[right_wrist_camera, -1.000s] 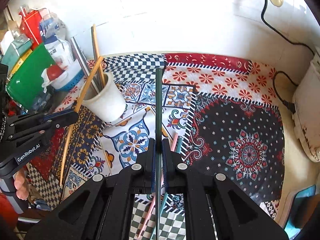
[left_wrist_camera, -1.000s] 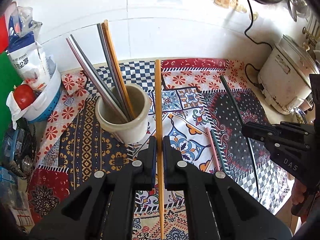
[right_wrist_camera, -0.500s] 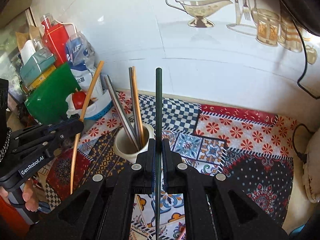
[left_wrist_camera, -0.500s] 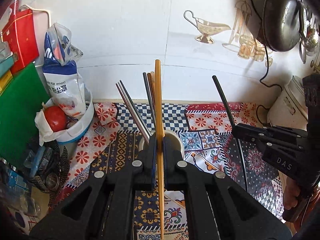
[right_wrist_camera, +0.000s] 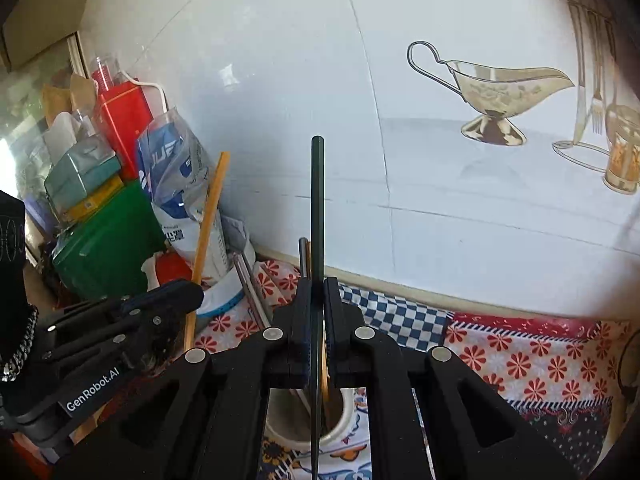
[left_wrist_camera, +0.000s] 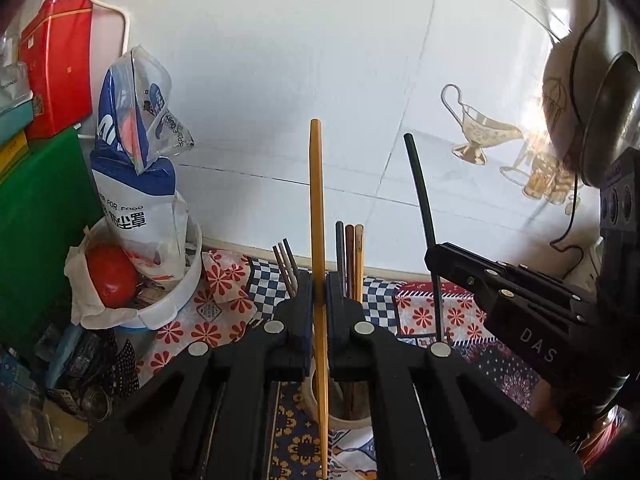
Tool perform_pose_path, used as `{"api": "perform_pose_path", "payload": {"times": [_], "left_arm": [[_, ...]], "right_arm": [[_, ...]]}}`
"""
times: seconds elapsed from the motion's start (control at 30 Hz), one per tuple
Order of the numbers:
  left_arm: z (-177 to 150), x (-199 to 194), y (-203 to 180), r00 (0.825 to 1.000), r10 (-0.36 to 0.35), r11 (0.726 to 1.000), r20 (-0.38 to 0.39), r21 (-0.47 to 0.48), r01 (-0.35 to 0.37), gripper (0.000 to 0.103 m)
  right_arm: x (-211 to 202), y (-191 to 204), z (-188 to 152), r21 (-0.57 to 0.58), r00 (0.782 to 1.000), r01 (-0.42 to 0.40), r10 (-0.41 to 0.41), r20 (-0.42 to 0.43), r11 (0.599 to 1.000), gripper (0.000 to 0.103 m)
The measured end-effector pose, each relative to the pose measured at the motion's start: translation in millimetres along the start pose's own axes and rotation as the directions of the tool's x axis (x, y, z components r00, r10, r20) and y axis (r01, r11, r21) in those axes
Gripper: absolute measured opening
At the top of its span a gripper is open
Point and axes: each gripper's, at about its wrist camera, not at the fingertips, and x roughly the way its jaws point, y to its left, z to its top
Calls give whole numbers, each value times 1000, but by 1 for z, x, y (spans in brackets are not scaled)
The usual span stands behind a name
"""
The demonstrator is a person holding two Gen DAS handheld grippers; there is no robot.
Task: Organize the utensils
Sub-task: 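Lift both chopsticks and lower them into the white cup with both tools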
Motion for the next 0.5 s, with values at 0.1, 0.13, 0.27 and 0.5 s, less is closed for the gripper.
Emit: {"api": "perform_pose_path", "payload": {"times": [0.1,0.13,0.27,0.5], "left_arm": [[4,13,4,1000,-5,1000,18,-30,6,4],[5,16,6,1000,-11,999,23,-40,12,4],[7,29,7,998,-26,997,60,-66,30,4],[2,54,10,996,-29,997,83,-75,36,4]], "right_arm": [[11,0,4,9,999,-12,12,35,1000,5],[15,-1,5,10,999,-16,15,45,1000,5],[26,-4,4,20,997,-21,20,80,1000,5],[41,-17,-6,44,996,-23,19,93,999,5]]}}
